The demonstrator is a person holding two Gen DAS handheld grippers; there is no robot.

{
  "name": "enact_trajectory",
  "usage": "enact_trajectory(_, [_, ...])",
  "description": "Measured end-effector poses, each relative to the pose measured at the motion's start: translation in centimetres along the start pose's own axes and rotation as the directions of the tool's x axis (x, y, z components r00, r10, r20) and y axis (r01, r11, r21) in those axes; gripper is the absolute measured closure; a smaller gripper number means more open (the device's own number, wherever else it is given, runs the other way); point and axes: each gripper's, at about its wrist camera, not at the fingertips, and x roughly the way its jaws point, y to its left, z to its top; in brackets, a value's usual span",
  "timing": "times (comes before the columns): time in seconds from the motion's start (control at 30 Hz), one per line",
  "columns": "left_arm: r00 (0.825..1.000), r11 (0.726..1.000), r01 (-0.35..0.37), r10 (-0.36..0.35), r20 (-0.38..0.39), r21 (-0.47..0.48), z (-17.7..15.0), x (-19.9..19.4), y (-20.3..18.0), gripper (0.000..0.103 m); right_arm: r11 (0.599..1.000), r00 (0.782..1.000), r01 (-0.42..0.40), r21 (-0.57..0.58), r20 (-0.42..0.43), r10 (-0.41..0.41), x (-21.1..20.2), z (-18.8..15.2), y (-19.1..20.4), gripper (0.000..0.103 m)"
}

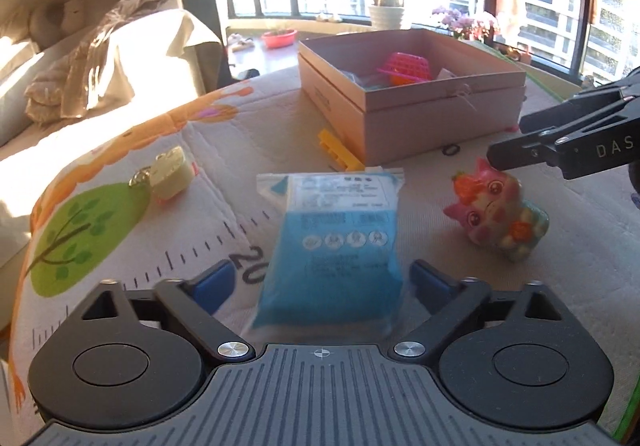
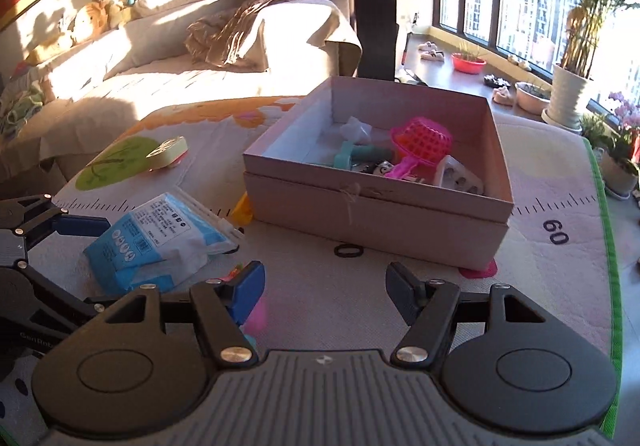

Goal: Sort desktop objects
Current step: 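Grasp the blue wipes packet with the left tool while the right tool approaches the pink pig, then lift the blue packet with the left tool while the right tool grasps the pink pig figure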

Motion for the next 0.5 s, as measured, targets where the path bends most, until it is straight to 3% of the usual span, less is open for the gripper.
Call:
enact_trajectory(0.03, [1.0,1.0,0.005,-0.005,-0.009,-0.006,0.1,0.2,0.0,0.03,1.0,1.0,0.004,0.015,-0.002,-0.004,0.0,-0.1,-0.3,0.035])
enact_trajectory(0.07, [1.0,1.0,0.007,-0.007,-0.014,-0.011,0.1,0.3,0.0,0.036,1.0,1.0,0.003,0.024,-0.005,-0.003,-0.1,-0.2,-0.6,0.035])
enact_trajectory(0.17, [1.0,1.0,0.0,0.0,-0.005,-0.006,0.0,0.0,-0.3,0.041,1.0,1.0,0.0,0.03,-0.005,0.0,-0.6,-0.9,-0.9,0.035])
enact_trajectory(0.37, [0.996,0.996,0.089,-0.089,-0.011,0.017,-1.2,-2.0,-1.8,0.04,0.998,1.0,-0.024,0.051,0.0,0.024,-1.4,-1.8,-0.8,0.033])
enact_trajectory(0.5, [0.999,0.999,0.043,-0.043,-0.003,0.003,-1.8,-2.6,-1.9,0.032,0.996,0.997,-0.073,0.047,-0.014,0.074,-1.4,-2.4,0.4,0.031])
